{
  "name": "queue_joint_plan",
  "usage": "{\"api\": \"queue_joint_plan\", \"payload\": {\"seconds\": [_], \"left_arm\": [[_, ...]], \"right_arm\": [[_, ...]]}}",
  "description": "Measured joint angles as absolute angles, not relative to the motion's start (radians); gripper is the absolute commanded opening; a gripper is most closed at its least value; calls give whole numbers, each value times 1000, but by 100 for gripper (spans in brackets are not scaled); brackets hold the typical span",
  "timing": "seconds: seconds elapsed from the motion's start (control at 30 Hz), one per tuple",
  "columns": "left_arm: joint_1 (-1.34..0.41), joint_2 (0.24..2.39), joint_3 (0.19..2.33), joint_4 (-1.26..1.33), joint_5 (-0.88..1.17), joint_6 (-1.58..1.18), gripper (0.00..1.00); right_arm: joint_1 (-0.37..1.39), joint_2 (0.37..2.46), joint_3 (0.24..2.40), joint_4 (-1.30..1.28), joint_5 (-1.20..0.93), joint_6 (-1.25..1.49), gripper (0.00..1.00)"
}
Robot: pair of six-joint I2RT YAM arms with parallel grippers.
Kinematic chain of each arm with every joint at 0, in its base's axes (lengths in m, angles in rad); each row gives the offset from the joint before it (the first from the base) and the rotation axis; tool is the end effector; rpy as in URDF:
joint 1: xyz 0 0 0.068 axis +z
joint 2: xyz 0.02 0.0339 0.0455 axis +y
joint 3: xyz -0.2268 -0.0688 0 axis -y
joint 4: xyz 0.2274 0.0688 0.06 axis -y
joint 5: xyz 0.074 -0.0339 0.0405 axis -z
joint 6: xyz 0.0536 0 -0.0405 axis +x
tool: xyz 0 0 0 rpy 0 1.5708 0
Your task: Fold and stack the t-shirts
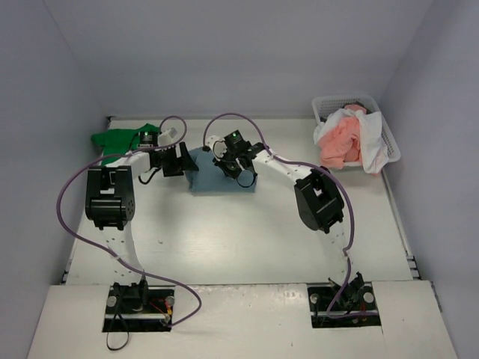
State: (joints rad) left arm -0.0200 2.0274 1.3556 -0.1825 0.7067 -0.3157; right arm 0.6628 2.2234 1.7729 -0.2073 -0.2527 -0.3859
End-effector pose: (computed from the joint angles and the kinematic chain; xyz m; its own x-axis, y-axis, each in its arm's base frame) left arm 0.4099 -0.0430 0.1360 -0.8538 -0.2191 -0.4723 0.1857 0.7194 -0.6694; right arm 0.3766 0.3110 0.1717 -0.1635 -0.5900 -0.7907 -0.8779 0.4527 -0.1562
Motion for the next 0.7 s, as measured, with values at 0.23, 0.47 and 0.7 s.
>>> {"api": "queue_joint_plan", "payload": {"seconds": [0.23, 0.47, 0.7], "left_arm": [[-15, 2097, 1356, -7, 867, -439, 74], [-22, 2131, 1376, 29, 937, -496, 75], [-79, 2138, 1400, -3, 913, -493, 75]], "right_arm": [[662, 2223, 1754, -191, -253, -386, 2], [662, 2223, 1754, -191, -253, -386, 2], [662, 2223, 1754, -191, -261, -385, 2]]}}
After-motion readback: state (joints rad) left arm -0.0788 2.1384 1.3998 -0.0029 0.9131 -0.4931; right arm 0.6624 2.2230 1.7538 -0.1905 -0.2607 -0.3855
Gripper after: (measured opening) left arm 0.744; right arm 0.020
